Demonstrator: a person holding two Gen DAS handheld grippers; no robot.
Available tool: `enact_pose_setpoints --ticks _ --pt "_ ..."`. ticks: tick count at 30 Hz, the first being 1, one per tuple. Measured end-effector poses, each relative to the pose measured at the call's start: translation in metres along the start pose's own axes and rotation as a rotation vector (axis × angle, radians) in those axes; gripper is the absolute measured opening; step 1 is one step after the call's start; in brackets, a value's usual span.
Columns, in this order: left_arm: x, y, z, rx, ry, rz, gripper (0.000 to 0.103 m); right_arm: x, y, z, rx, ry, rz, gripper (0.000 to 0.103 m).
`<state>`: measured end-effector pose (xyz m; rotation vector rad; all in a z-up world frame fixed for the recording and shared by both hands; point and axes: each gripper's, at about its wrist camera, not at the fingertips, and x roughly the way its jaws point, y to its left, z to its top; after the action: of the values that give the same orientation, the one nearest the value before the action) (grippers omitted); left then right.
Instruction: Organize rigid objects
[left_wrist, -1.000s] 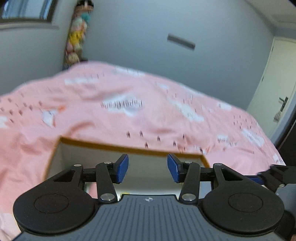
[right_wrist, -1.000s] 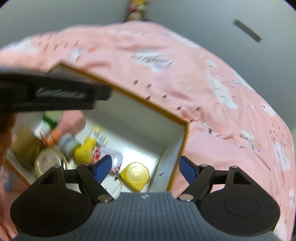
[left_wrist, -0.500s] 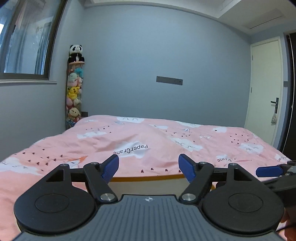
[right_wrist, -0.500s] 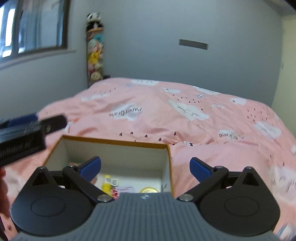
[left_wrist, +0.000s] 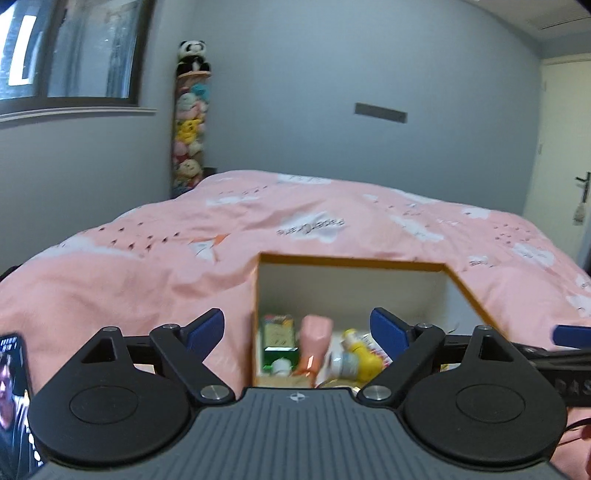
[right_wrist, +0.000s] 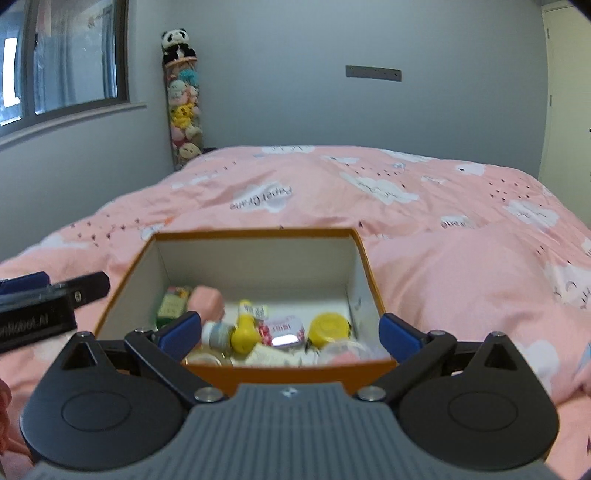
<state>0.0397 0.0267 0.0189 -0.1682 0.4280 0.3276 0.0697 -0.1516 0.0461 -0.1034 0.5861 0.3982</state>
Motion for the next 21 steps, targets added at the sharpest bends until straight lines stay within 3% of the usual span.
enact_pose_setpoints --ticks 5,14,21 --pt "0.002 -0.005 -0.014 0.033 0.016 0.009 0.103 0.006 0.001 -0.013 -0.015 0.020 -0.023 0.100" --pt "0.011 -0.003 -0.031 0.040 0.118 0.016 0.103 0.022 -0.008 -0.020 0.035 0.055 -0.029 0.100" --pt "0.012 -0.009 -0.036 0.068 0.140 0.002 0.103 0.032 -0.010 -0.023 0.046 0.087 -0.019 0.100"
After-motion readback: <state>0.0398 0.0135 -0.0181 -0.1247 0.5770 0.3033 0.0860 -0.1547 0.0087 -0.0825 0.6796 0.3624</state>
